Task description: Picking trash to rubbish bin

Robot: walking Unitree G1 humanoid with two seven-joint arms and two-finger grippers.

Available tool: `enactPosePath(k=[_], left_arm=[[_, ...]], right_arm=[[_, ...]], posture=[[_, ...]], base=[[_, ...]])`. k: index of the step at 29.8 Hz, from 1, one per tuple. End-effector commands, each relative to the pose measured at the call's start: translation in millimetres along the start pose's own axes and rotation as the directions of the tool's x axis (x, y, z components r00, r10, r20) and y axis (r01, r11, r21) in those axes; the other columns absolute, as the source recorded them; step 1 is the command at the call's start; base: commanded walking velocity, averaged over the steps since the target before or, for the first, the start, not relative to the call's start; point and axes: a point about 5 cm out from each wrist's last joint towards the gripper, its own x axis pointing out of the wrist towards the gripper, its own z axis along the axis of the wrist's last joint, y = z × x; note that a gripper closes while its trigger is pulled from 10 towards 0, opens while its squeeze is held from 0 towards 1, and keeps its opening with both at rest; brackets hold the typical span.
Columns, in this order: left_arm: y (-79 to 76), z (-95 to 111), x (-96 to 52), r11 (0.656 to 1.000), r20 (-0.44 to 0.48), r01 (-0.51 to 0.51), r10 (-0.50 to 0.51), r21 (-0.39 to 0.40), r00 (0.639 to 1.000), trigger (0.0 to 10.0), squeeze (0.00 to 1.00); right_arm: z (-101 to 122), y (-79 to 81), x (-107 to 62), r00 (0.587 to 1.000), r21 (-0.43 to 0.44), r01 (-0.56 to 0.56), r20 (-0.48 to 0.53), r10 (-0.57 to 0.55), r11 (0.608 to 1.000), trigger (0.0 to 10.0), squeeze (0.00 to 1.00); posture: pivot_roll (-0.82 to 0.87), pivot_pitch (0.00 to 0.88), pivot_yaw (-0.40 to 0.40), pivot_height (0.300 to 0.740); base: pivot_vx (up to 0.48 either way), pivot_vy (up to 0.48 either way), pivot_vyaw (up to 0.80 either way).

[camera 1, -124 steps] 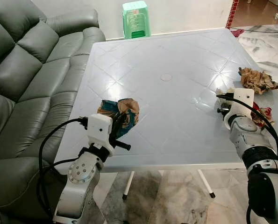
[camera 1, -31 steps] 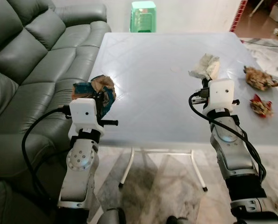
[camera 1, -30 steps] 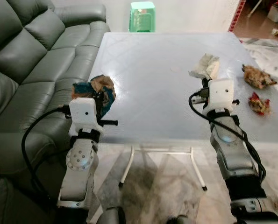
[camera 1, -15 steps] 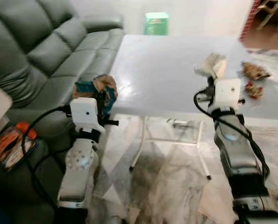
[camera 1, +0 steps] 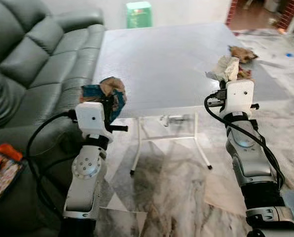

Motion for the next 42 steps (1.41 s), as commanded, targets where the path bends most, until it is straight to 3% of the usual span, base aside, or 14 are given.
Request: enactPosePath(k=[1, 28, 42], left_arm=[[1.5, 0.6, -0.2, 1.000, -0.001, -0.002, 0.002, -0.001, 1.000, 0.0, 0.00], [-0.2, 2.3, 0.3, 0.999, 0.005, 0.036, -0.036, -0.008, 0.999, 0.0, 0.00], [0.0, 1.4, -0.9, 0.999, 0.001, 0.035, -0.035, -0.015, 0.999, 0.0, 0.00]], right_arm=[[0.8, -0.7, 0.8, 1.000, 0.006, 0.004, -0.002, -0.004, 1.000, 10.0, 0.00], [0.7, -0.2, 2.1, 1.000, 0.015, 0.013, -0.005, -0.013, 1.000, 10.0, 0.00], [-0.4, -0.3, 1.7, 1.000, 0.014, 0.013, -0.010, -0.012, 1.000, 10.0, 0.00]], posture=[[-0.05, 0.033, 0.015, 0.740], [-0.05, 0.024, 0.019, 0.740], [-0.05, 0.030, 0.021, 0.740]], base=[[0.000, 0.000, -0.80], [0.000, 0.000, -0.79], [0.000, -0.282, -0.79]])
